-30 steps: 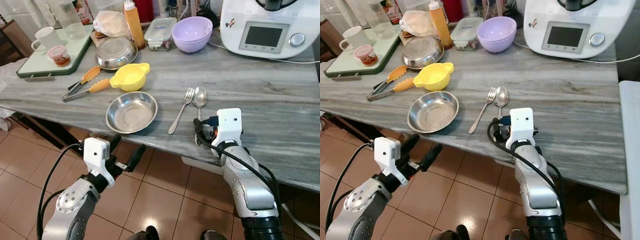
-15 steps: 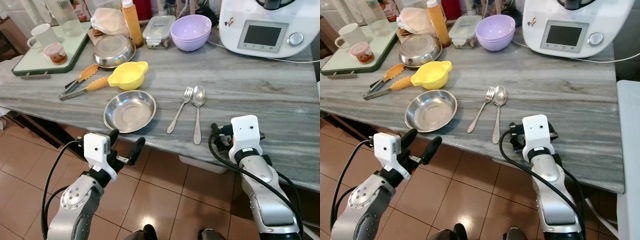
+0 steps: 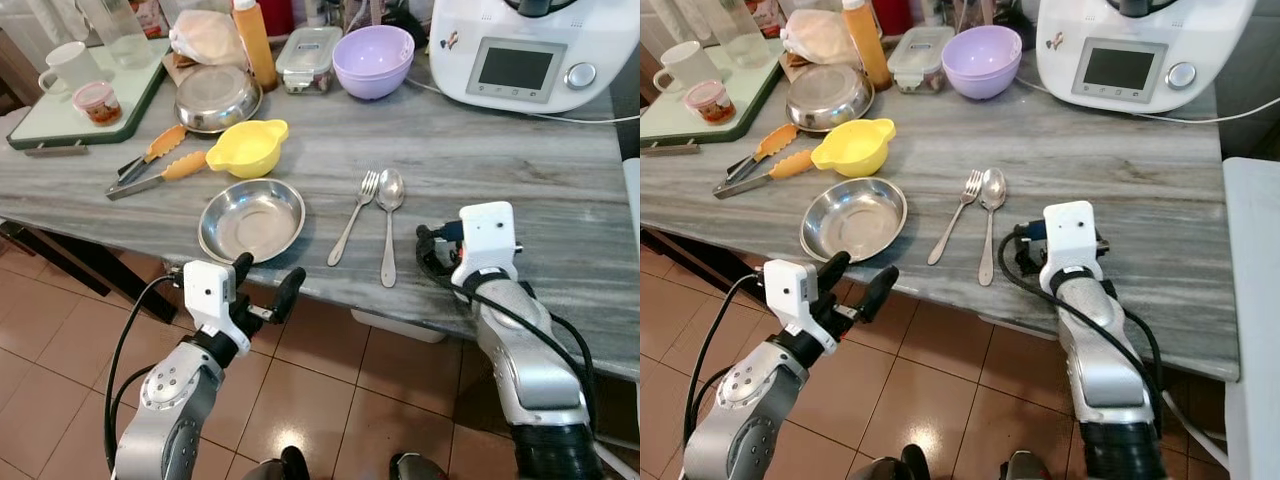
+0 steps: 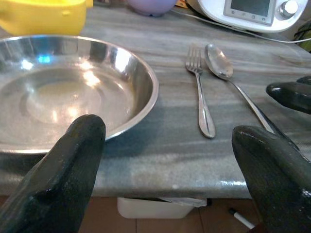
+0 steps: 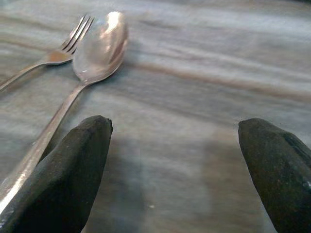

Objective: Setting the table

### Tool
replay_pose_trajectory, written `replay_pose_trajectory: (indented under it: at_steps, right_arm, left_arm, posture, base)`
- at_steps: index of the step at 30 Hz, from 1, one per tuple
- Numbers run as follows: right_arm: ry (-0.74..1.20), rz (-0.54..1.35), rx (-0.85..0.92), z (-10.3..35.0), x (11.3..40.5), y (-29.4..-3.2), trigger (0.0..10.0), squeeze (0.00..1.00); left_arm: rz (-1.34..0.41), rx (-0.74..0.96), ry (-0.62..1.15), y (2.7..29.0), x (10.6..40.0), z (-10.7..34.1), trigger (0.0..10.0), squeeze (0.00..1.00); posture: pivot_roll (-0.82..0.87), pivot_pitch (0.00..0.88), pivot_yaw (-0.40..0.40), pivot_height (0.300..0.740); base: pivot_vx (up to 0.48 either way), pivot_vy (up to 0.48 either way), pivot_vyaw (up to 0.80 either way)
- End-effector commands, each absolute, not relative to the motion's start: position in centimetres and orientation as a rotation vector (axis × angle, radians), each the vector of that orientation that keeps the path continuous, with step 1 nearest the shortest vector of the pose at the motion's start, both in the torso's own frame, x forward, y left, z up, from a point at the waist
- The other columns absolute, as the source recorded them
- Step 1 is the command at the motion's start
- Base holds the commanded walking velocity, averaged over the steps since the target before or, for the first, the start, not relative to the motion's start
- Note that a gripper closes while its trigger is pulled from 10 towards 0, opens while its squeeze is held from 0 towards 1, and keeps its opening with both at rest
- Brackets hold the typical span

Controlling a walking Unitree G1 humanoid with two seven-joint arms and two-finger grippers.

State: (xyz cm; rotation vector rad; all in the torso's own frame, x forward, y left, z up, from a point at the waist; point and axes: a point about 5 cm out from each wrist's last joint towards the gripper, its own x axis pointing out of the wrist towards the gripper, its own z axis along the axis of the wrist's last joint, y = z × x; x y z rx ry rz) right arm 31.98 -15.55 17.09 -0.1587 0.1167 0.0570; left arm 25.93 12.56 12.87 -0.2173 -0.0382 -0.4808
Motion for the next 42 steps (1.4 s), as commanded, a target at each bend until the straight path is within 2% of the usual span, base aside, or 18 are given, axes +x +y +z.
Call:
replay_pose_trajectory:
  at_steps: [1, 13, 28, 42]
  right_arm:
    - [0.15, 0.074, -0.137, 16.8, 32.1, -15.3, 10.0, 0.15]
    - [0.272, 0.147, -0.097, 15.7, 31.4, -13.8, 10.0, 0.15]
    - [0.305, 0.208, -0.087, 15.4, 30.7, -12.4, 10.0, 0.15]
    - [0.303, 0.246, -0.078, 15.4, 31.2, -11.2, 10.0, 0.14]
  left_arm:
    - [-0.463, -0.203, -0.014, 13.0, 25.7, 12.3, 10.0, 0.0]
    - [-0.449, -0.199, -0.013, 13.2, 25.6, 12.1, 10.0, 0.0]
    - [-0.45, -0.192, -0.004, 13.4, 25.4, 11.9, 10.0, 0.0]
    - [-0.447, -0.185, 0.001, 13.5, 25.3, 11.8, 10.0, 0.0]
  posture:
    - [-0.25, 0.234, 0.112, 0.74]
    - [-0.24, 0.234, 0.097, 0.74]
    - [-0.24, 0.237, 0.102, 0.74]
    - [-0.23, 0.241, 0.105, 0.74]
  base:
    - [0.0, 0.0, 0.0]
    - [0.0, 0.0, 0.0]
    - [0.0, 0.0, 0.0]
    - [0.0, 0.0, 0.0]
